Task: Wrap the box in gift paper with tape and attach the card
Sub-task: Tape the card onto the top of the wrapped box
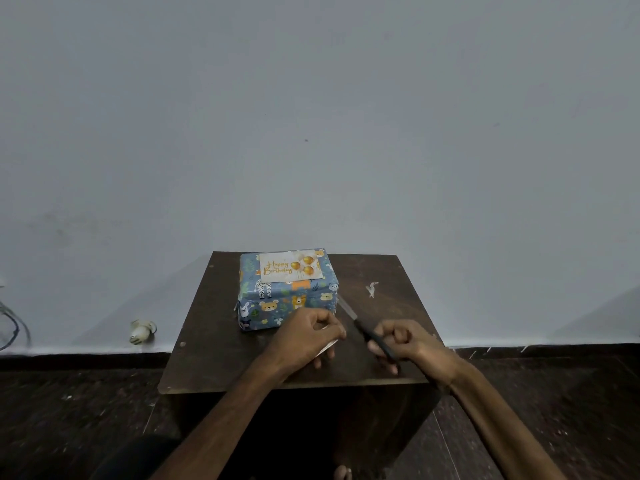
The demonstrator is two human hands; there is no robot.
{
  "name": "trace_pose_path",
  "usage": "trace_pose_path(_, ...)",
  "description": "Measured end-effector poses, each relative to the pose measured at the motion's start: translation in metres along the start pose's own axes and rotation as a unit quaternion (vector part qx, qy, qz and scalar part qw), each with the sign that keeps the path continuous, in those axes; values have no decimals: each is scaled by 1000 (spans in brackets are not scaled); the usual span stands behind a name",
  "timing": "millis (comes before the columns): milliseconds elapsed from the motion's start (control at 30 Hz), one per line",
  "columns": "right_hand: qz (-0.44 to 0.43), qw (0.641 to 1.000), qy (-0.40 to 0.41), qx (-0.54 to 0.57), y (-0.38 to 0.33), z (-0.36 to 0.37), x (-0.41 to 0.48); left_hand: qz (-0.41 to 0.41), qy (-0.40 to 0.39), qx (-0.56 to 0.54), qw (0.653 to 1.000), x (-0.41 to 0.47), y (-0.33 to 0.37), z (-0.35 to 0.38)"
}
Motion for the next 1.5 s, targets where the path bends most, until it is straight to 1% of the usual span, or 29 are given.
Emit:
trace_pose_path(33,-14,999,33,0,-4,-9,-2,1,-5,2,1000,0,0,1)
trace_pose_path(100,-10,997,65,-38,-7,-23,-8,4,-5,3,1000,-1,0,0)
trace_pose_path(167,21,979,123,-160,-2,-36,-11,10,1,-9,1000,0,0,-1)
trace_pose_path(200,35,950,172,-258,-1,-44,-13,10,6,-16,1000,1,0,-3)
trace_pose_path(233,40,902,215,-373,-1,-48,-16,9,12,-22,1000,3,-2,-3)
trace_pose_path(267,45,849,230,-474,-3,-46,-16,5,21,-28,999,4,-4,-6)
trace_pose_path(300,45,812,231,-535,-4,-44,-16,2,28,-35,999,6,-5,-6)
trace_pose_path(367,58,780,225,-581,-4,-41,-12,-4,45,-48,998,7,-8,-10)
trace_pose_path(467,109,741,195,-633,-1,-39,-8,-6,55,-57,997,9,-11,-12)
trace_pose_path(533,128,731,185,-645,-4,-37,-6,-7,55,-55,997,9,-10,-13)
trace_pose_path(567,118,733,198,-640,-9,-38,-4,-8,55,-53,997,9,-10,-14)
trace_pose_path(600,97,745,225,-621,-14,-39,-1,-8,56,-52,997,10,-10,-14)
trace_pose_path(667,54,799,277,-531,-16,-42,6,-8,58,-50,997,9,-10,-14)
trace_pose_path(700,49,828,286,-479,-11,-41,11,-8,59,-50,997,9,-9,-13)
trace_pose_path(733,55,849,288,-440,-5,-40,17,-7,60,-50,997,8,-9,-13)
trace_pose_path(767,65,858,291,-418,2,-39,22,-6,60,-49,997,8,-9,-12)
trace_pose_path(833,84,851,314,-412,12,-41,27,-5,58,-49,997,8,-8,-11)
trace_pose_path(933,76,839,364,-398,17,-48,28,-9,56,-50,997,8,-7,-12)
trace_pose_path(1000,59,856,398,-324,21,-53,27,-9,55,-51,997,8,-8,-13)
trace_pose_path(1067,44,889,411,-196,24,-59,27,-10,52,-53,997,9,-8,-12)
trace_pose_path(1100,35,896,415,-156,22,-61,28,-11,51,-53,997,9,-8,-12)
trace_pose_path(1133,23,892,421,-161,16,-66,33,-11,51,-52,997,10,-8,-13)
trace_pose_path(1167,13,877,433,-208,7,-73,37,-11,50,-51,997,10,-8,-13)
trace_pose_path(1233,-1,823,445,-355,-14,-82,50,-11,49,-51,997,11,-9,-13)
trace_pose_path(1267,-15,795,429,-429,-22,-81,59,-10,49,-51,997,11,-8,-13)
trace_pose_path(1333,-25,746,353,-564,-27,-73,79,-9,48,-50,998,11,-9,-13)
trace_pose_path(1400,-21,703,260,-661,-19,-64,94,-6,50,-52,997,10,-8,-15)
trace_pose_path(1467,-15,680,189,-708,-15,-58,103,-4,50,-52,997,9,-7,-18)
trace_pose_path(1500,-5,677,168,-717,-16,-59,106,-2,51,-52,997,9,-6,-20)
Point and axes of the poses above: each hand's wrist, its own x-axis towards the middle knuckle, its own z-axis out of the palm, y = z × x, the point moved 7 cm from there along x, towards the middle knuckle, and after that the axes turned 2 degrees about x, right-handed, at the moved point
